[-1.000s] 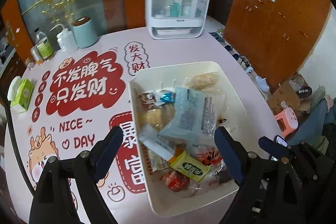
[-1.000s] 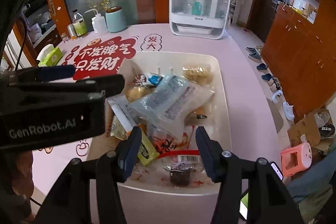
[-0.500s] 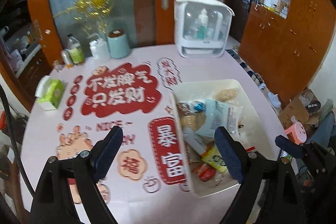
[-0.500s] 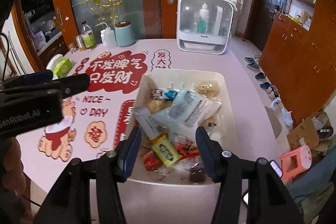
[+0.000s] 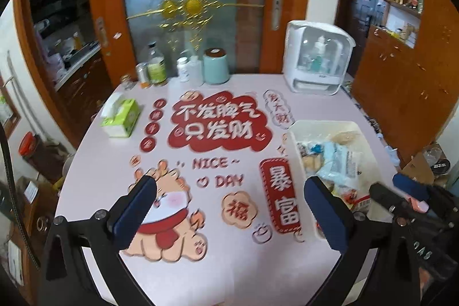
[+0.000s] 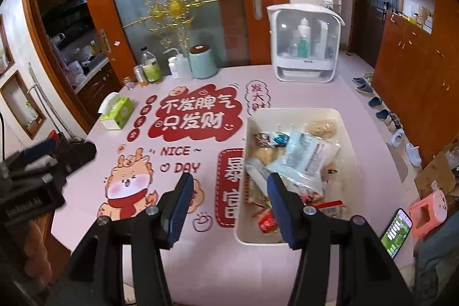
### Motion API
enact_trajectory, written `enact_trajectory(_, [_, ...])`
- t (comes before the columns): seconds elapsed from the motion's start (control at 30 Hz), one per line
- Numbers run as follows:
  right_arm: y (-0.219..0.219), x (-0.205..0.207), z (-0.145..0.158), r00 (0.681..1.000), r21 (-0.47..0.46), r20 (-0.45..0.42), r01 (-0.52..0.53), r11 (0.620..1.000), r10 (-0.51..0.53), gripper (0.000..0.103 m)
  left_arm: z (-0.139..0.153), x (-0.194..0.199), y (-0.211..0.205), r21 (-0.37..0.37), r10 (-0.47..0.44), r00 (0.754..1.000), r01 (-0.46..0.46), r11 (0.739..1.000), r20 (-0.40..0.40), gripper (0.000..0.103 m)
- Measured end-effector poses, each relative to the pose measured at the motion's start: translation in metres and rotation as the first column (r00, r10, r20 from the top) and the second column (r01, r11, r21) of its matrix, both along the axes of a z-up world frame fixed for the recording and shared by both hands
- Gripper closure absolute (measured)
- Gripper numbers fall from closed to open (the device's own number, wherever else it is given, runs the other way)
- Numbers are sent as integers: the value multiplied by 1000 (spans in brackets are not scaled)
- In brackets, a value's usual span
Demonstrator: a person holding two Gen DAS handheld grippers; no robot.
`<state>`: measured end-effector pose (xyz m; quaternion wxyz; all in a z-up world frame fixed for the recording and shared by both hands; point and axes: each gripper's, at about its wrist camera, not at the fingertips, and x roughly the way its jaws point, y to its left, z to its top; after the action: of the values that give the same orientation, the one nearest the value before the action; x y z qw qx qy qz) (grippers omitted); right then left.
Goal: Organize snacks
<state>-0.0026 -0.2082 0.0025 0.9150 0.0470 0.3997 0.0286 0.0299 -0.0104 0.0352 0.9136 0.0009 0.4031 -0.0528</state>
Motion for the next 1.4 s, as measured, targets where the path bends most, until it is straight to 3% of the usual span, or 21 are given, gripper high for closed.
enact_trajectory(0.43, [38, -9, 12, 999, -4, 8, -45, 999, 45, 49, -10, -21, 31, 22, 132, 990, -131, 991, -53, 1])
enact_trajectory(1.4, [37, -15, 1, 1000, -23, -19, -23, 999, 23, 49, -20, -19, 13, 59, 85, 992, -80, 995, -89, 1])
